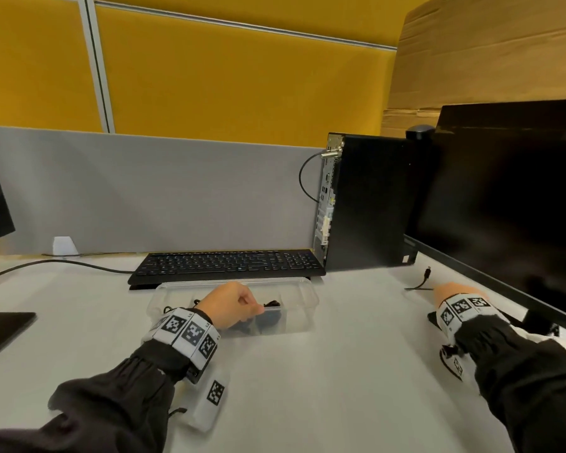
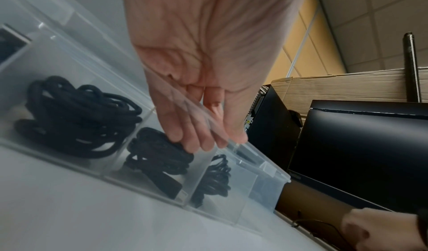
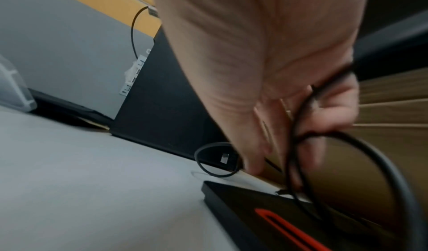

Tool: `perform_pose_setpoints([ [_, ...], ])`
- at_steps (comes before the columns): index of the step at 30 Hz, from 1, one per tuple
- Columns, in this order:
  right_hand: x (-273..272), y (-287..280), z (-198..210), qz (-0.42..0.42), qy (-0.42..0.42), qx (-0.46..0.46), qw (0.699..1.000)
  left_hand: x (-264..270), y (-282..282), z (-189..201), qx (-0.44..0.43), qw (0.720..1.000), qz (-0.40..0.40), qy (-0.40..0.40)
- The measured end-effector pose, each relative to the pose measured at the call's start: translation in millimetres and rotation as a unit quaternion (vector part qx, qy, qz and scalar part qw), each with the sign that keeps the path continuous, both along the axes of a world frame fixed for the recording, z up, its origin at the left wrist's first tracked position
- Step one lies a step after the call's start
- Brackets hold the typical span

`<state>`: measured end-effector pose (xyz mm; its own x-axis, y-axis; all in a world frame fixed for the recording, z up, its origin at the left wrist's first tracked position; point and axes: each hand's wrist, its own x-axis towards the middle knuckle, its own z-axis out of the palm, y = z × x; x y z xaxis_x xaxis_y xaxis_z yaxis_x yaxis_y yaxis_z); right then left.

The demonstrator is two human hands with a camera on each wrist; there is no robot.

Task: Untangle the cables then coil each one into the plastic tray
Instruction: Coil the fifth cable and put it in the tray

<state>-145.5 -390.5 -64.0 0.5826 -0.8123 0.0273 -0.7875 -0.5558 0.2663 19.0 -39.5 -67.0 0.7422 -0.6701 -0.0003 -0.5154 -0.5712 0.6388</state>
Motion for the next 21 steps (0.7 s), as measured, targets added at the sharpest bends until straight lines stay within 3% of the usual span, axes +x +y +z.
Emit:
perform_pose_setpoints([
  [6, -5, 39, 45, 0.092, -0.081, 0.014, 0.992, -5, 0, 4, 0.032, 0.999, 0.01, -0.003],
  [8, -5, 61, 69, 0.167, -0.163, 0.039, 0.972, -14, -3, 12, 0.053, 0.998, 0.0, -0.029],
  [10, -12, 89, 95, 0.281, -0.296, 0.163, 0.898, -29, -11, 25, 0.012, 0.996, -0.024, -0.085],
  [12, -23, 129, 119, 0.377, -0.374, 0.3, 0.793, -53, -23, 49, -0.099, 0.987, -0.066, -0.106],
  [15, -33, 173, 143, 0.451, -0.424, 0.445, 0.647, -86, -37, 82, -0.246, 0.955, -0.163, 0.022],
  [18, -36, 188, 153, 0.468, -0.466, 0.495, 0.565, -97, -30, 95, -0.319, 0.911, -0.223, 0.138],
  [21, -35, 187, 156, 0.431, -0.517, 0.533, 0.512, -98, -12, 100, -0.302, 0.916, -0.232, 0.123],
])
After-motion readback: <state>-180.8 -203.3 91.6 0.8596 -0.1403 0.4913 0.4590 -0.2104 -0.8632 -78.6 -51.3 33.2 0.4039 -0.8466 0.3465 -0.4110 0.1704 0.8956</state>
